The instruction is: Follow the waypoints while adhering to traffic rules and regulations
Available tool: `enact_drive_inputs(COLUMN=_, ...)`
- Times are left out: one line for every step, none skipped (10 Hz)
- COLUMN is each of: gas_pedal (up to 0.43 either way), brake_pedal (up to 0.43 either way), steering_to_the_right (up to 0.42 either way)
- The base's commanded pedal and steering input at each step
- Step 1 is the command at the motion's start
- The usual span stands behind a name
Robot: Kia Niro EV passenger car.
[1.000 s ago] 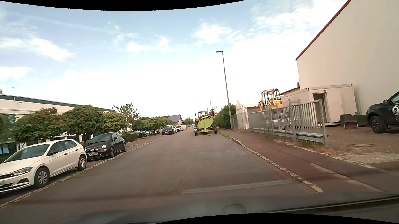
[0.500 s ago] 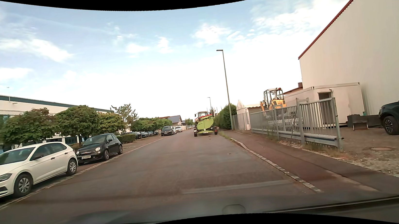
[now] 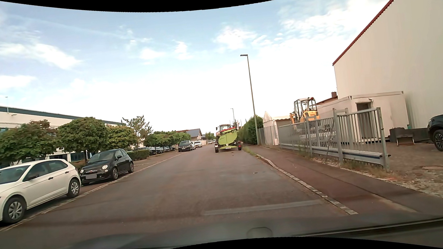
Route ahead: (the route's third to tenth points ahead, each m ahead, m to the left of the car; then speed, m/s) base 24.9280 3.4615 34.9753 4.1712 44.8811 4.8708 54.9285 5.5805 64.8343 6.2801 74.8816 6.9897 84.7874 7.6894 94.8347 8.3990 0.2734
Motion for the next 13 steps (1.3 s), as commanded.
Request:
enact_drive_inputs(gas_pedal=0.000, brake_pedal=0.238, steering_to_the_right=-0.001)
enact_drive_inputs(gas_pedal=0.000, brake_pedal=0.238, steering_to_the_right=-0.001)
enact_drive_inputs(gas_pedal=0.000, brake_pedal=0.238, steering_to_the_right=-0.002)
enact_drive_inputs(gas_pedal=0.000, brake_pedal=0.232, steering_to_the_right=-0.004)
enact_drive_inputs(gas_pedal=0.000, brake_pedal=0.238, steering_to_the_right=-0.007)
enact_drive_inputs(gas_pedal=0.000, brake_pedal=0.244, steering_to_the_right=-0.007)
enact_drive_inputs(gas_pedal=0.000, brake_pedal=0.244, steering_to_the_right=-0.007)
enact_drive_inputs(gas_pedal=0.000, brake_pedal=0.244, steering_to_the_right=-0.007)
enact_drive_inputs(gas_pedal=0.000, brake_pedal=0.244, steering_to_the_right=-0.007)
enact_drive_inputs(gas_pedal=0.000, brake_pedal=0.244, steering_to_the_right=-0.006)
enact_drive_inputs(gas_pedal=0.000, brake_pedal=0.244, steering_to_the_right=-0.006)
enact_drive_inputs(gas_pedal=0.000, brake_pedal=0.244, steering_to_the_right=-0.005)
enact_drive_inputs(gas_pedal=0.000, brake_pedal=0.244, steering_to_the_right=-0.005)
